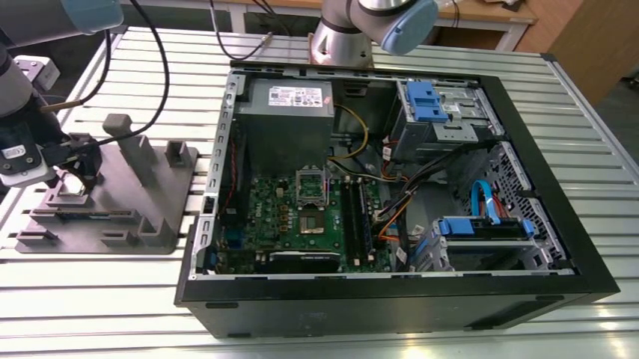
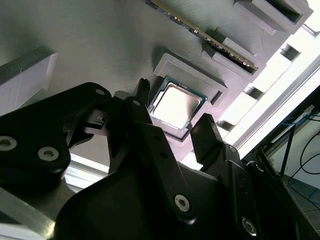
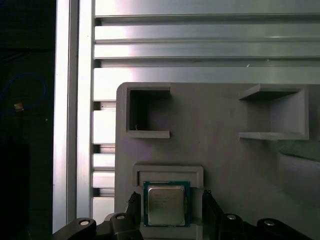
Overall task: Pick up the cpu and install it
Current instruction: 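Pick up the cpu and move it towards the insertion slot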
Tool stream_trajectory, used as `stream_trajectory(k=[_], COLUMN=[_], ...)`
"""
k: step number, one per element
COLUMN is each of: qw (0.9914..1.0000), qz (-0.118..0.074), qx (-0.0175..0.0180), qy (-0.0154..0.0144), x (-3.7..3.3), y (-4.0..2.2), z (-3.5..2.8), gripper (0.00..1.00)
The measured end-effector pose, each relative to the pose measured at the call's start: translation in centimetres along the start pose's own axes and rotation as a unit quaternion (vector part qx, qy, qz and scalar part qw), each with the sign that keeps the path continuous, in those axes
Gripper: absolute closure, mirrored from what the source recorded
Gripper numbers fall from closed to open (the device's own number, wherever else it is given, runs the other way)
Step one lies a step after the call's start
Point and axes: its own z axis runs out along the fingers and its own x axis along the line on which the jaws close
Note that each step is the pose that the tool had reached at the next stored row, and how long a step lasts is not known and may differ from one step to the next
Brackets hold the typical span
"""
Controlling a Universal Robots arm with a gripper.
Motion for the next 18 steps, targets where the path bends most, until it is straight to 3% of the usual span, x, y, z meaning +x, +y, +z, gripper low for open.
stream_trajectory(k=[3, 5, 6, 18], qw=[1.00000, 0.99999, 0.99998, 0.99994], qz=[0.000, 0.000, 0.000, 0.000], qx=[0.0001, 0.0000, 0.0000, -0.0001], qy=[-0.0010, -0.0054, -0.0062, -0.0105], x=[0.00, 0.01, 0.00, 0.16], y=[0.00, 0.01, 0.00, -0.01], z=[0.00, 0.00, 0.00, 0.22], gripper=[0.40, 0.40, 0.40, 0.40])
